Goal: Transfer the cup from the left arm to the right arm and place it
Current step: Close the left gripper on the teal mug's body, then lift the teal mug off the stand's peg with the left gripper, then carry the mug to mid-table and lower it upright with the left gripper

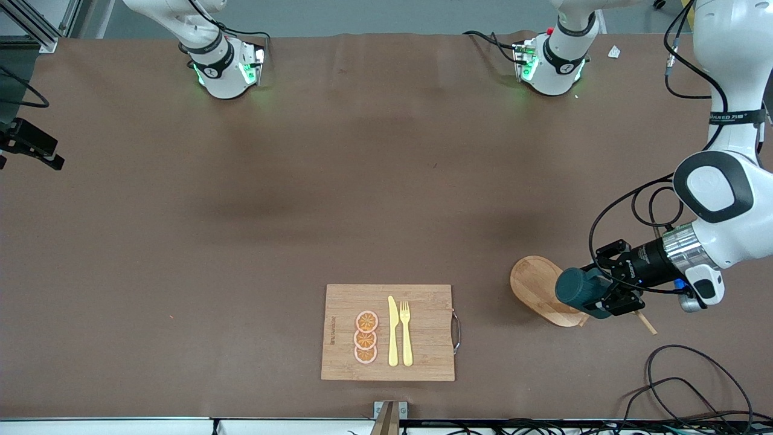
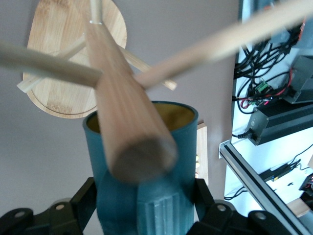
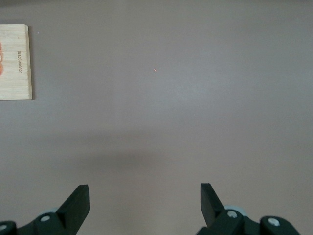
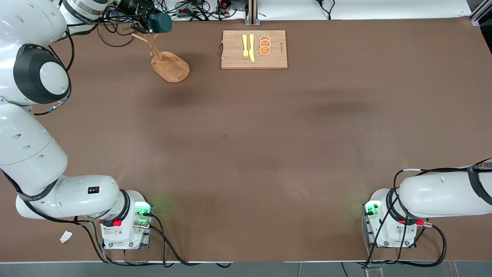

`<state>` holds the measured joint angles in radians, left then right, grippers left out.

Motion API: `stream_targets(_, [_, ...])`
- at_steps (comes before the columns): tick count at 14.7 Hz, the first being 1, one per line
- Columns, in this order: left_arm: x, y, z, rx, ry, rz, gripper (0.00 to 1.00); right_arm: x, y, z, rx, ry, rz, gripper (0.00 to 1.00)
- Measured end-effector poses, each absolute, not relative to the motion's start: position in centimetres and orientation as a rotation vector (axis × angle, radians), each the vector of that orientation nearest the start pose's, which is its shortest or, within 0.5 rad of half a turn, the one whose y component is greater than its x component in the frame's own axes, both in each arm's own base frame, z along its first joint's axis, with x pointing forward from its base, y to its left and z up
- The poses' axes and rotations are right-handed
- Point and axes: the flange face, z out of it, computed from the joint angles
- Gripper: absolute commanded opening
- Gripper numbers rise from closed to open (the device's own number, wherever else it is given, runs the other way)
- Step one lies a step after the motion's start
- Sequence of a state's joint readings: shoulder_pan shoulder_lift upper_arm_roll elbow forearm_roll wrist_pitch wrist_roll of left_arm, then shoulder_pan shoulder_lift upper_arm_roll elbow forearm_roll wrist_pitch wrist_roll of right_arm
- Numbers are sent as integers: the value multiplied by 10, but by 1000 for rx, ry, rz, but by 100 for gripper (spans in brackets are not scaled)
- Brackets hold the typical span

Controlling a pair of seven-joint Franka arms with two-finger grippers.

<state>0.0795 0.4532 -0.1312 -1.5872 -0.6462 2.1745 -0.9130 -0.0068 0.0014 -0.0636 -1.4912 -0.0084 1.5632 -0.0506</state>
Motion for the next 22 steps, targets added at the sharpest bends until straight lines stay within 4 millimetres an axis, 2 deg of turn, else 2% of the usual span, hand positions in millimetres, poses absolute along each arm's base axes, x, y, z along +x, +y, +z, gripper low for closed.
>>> stream_targets(2, [692, -72, 412, 2139, 1438, -209, 66, 553, -40, 661, -3152, 32, -110, 100])
stream_targets(4, [684, -110, 428, 2198, 1434, -193, 66, 553, -40, 661, -3152, 31, -110, 100])
stream_targets(8, [663, -209, 449, 2371, 1387, -105, 66, 553, -40, 661, -3152, 31, -110, 100])
stream_targets(10, [647, -259, 447, 2472, 1350, -45, 66, 553, -42, 660, -3153, 27, -110, 100])
stream_targets(13, [622, -329, 433, 2632, 1262, 77, 66, 555, -45, 657, -3154, 18, -102, 100])
stream_targets(16, [602, -375, 415, 2758, 1141, 173, 66, 556, -47, 654, -3154, 19, -88, 100])
stream_targets(19, [578, -419, 382, 2870, 1061, 291, 66, 558, -48, 647, -3154, 16, -68, 100])
stream_targets(22, [546, -475, 337, 2939, 1020, 452, 66, 559, -48, 645, -3154, 7, -62, 100])
